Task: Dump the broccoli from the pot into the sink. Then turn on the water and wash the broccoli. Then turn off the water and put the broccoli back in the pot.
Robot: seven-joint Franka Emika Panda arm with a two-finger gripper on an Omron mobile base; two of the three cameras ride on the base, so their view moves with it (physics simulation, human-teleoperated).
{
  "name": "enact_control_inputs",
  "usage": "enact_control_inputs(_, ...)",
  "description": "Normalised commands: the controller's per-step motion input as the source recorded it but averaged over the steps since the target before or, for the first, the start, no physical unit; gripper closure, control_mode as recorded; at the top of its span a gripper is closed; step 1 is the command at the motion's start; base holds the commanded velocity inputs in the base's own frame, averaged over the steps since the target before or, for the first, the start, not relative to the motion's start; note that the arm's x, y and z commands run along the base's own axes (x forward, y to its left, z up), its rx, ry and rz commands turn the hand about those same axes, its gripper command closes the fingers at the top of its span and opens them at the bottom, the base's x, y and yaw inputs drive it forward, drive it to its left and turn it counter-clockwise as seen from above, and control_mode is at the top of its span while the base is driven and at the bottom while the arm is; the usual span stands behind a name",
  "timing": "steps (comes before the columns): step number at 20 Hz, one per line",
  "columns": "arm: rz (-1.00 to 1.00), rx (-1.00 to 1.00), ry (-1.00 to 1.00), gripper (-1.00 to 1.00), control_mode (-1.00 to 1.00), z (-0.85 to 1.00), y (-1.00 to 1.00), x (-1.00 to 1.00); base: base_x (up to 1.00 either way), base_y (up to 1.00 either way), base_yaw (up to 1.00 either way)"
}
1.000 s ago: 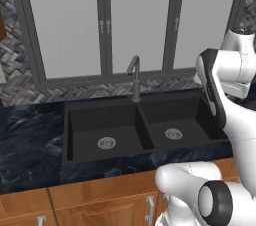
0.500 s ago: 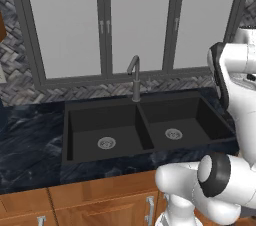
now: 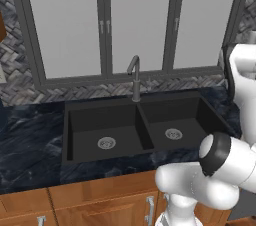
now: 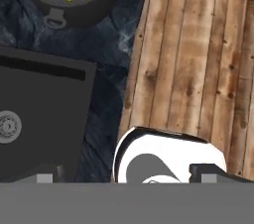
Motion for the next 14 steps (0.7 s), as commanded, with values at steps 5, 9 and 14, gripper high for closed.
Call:
enact_control_inputs(5, -0.20, 0.00, 0.00, -1.00, -1.00, -0.20, -0.46, 0.00, 0.00, 0.00, 0.00)
enact_control_inputs(9, -0.19, 0.00, 0.00, -1.00, -1.00, -0.22, -0.44, 0.00, 0.00, 0.00, 0.00)
enact_control_inputs(14, -0.07, 0.01, -0.05, -1.00, -1.00, -0.13, -0.40, -0.05, 0.00, 0.00, 0.00)
